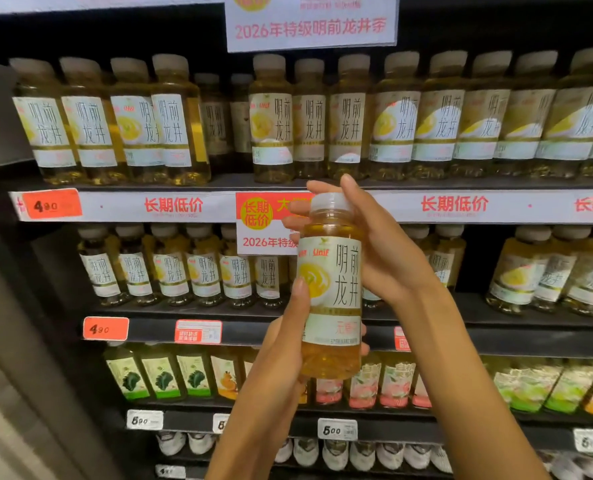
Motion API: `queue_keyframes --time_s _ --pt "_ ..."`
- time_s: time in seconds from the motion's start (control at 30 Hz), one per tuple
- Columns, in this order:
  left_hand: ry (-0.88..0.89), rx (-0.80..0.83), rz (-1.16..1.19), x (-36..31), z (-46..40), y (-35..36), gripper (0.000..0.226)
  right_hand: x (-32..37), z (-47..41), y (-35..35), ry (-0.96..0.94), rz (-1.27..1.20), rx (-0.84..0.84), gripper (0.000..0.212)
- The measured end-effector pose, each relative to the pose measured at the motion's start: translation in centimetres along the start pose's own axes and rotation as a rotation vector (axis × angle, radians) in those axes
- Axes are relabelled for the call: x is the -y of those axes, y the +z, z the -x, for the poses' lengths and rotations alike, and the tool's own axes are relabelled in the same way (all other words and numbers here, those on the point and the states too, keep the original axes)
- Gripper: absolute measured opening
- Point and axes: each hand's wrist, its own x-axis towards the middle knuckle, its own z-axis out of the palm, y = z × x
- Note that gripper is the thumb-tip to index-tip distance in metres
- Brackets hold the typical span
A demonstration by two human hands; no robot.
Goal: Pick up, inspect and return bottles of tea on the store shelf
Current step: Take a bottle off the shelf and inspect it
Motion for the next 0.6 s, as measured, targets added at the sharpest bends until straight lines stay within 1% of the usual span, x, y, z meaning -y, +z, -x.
queue_keyframes --time_s 0.07,0.13,0.2,0.27,0.33,0.37,0.47,0.53,0.6 --pt "-0.006 0.016 0.001 0.0 -0.2 0.4 0.057 -0.1 -0.1 -0.3 0.048 0.012 0.035 0.048" --pt "-0.013 0.021 -0.003 0.1 -0.3 0.7 0.058 -0.3 -0.3 -0.4 0.047 0.022 0.054 0.038" --pt "-0.026 0.022 0.023 0.0 -0.5 0.5 0.06 -0.4 -0.5 -0.3 0.008 0.001 0.032 0.025" --pt "-0.046 0.055 0.095 -0.3 -0.7 0.1 0.067 -0.4 -0.8 -0.1 -0.023 0.006 0.016 0.021" --pt "-0.074 0.113 0.173 -0.6 -0.8 -0.3 0.074 -0.3 -1.2 0.0 -0.017 0.011 0.027 0.024" --pt "-0.08 0.141 0.212 -0.7 -0.9 -0.3 0.074 -0.3 -1.3 0.0 -0.005 0.004 0.038 0.027" --pt "-0.074 0.172 0.326 -0.5 -1.2 -0.1 0.067 -0.2 -1.3 -0.1 0.032 -0.048 0.062 0.038" --pt "-0.071 0.135 0.304 -0.1 -1.4 0.0 0.064 -0.2 -1.3 -0.4 0.065 -0.085 0.065 0.041" --pt "-0.081 0.11 0.241 0.2 -1.5 0.1 0.062 -0.3 -1.4 -0.6 0.091 -0.07 0.037 0.036"
